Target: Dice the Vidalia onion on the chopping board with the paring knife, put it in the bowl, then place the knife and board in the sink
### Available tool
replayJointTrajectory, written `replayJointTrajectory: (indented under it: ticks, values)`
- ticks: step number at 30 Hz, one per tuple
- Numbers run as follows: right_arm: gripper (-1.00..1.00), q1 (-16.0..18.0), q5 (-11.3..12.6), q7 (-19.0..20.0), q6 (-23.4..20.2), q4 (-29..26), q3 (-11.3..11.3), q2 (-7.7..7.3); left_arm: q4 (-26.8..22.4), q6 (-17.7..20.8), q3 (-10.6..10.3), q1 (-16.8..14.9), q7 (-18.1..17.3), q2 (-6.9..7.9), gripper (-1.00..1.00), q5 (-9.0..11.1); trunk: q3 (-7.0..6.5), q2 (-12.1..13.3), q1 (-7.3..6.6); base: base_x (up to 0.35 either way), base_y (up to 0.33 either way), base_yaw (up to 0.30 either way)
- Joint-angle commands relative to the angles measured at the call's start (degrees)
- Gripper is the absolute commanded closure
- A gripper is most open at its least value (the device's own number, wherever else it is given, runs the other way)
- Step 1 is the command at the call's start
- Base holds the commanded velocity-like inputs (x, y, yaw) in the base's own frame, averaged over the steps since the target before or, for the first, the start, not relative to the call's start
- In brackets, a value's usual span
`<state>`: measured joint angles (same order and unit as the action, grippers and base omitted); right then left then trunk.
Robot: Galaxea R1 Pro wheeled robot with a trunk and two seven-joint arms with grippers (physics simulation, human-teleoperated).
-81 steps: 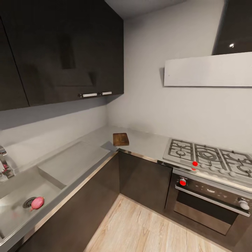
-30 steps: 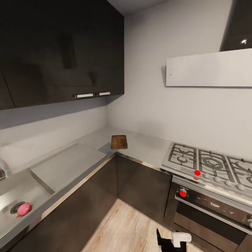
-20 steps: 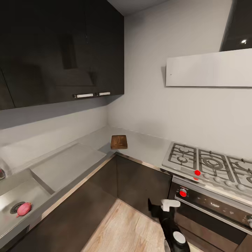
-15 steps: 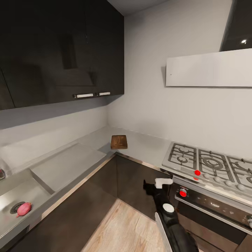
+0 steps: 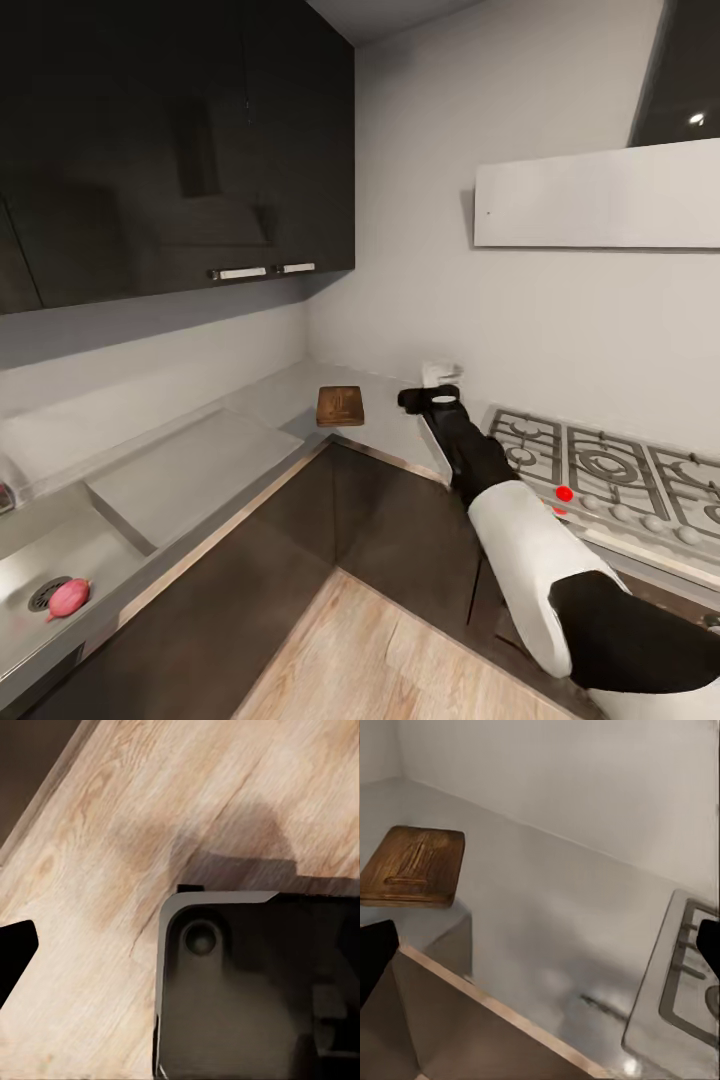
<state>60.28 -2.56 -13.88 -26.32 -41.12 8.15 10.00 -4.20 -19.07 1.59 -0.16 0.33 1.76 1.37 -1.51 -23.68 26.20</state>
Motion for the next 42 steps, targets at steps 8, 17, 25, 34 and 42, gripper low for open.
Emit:
replayJointTrajectory:
  ticks: [8, 17, 25, 34, 42]
  values:
    - [-1.00, 4.2, 2.7, 0.1, 1.4, 5.7, 0.1, 0.00, 1.3, -0.2, 4.7, 0.0, -0.1, 0.00, -1.00, 1.2, 0.04, 0.0, 0.02, 0.191, 0.000, 0.000]
    - [-1.00, 4.3, 8.1, -0.1, 11.7, 17.3, -1.1, 0.00, 3.3, -0.2, 5.1, 0.0, -0.2, -0.37, -1.00, 1.3, 0.04, 0.0, 0.02, 0.336, 0.000, 0.069]
    - [-1.00, 4.3, 12.2, -0.4, 14.0, 18.8, -1.7, 0.00, 5.5, -0.2, 5.1, 0.0, -0.2, -1.17, -1.00, 1.4, 0.04, 0.0, 0.02, 0.306, -0.097, 0.273]
    - [-1.00, 4.3, 12.3, -0.4, 14.0, 19.1, -1.7, 0.00, 5.9, -0.2, 5.1, 0.0, -0.1, -1.61, -1.00, 1.4, 0.04, 0.0, 0.02, 0.172, -0.171, 0.286]
    - [-1.00, 4.3, 12.2, -0.5, 14.0, 19.5, -1.7, 0.00, 6.1, -0.2, 5.2, 0.0, -0.1, -2.36, -1.00, 1.4, 0.04, 0.0, 0.02, 0.008, -0.208, 0.280]
